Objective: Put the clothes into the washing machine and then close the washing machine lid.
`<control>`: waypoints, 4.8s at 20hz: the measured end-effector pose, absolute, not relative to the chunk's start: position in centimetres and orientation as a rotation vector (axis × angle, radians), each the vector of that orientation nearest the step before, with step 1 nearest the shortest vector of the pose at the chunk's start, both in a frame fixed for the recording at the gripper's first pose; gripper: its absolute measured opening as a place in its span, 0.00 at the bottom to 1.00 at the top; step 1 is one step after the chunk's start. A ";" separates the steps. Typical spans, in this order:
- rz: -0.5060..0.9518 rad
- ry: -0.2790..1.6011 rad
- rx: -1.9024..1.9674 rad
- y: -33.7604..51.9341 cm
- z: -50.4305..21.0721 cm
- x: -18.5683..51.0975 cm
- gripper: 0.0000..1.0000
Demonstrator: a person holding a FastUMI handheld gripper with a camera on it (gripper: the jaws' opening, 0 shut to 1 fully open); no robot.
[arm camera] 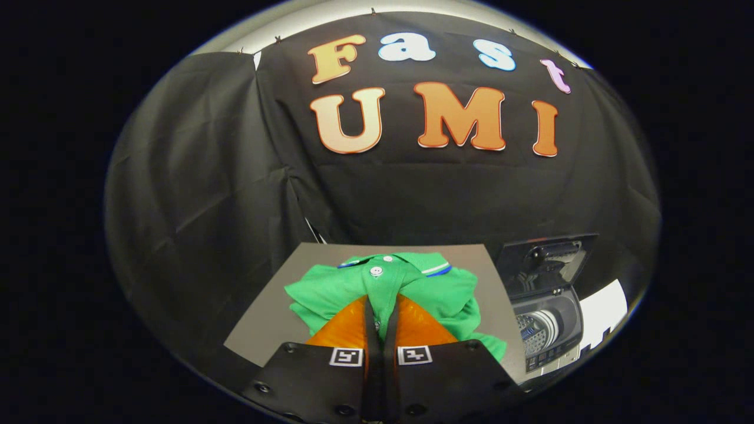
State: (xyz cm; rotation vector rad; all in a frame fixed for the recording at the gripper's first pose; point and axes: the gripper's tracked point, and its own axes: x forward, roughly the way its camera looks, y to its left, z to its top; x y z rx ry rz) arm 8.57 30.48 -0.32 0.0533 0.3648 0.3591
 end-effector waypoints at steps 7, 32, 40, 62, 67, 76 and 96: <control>0.337 0.256 0.091 24.3 6.2 8.8 0.08; 0.275 0.314 0.106 -5.7 0.5 16.9 0.08; 0.310 0.461 0.055 -7.4 -9.1 19.2 0.08; 0.272 0.721 -0.033 -8.4 -29.9 24.8 0.08; 0.253 0.793 -0.054 -7.9 -34.7 25.5 0.08; 0.197 0.908 -0.053 -7.4 -39.7 25.5 0.08; 0.146 0.798 -0.093 -9.5 -32.3 26.3 0.93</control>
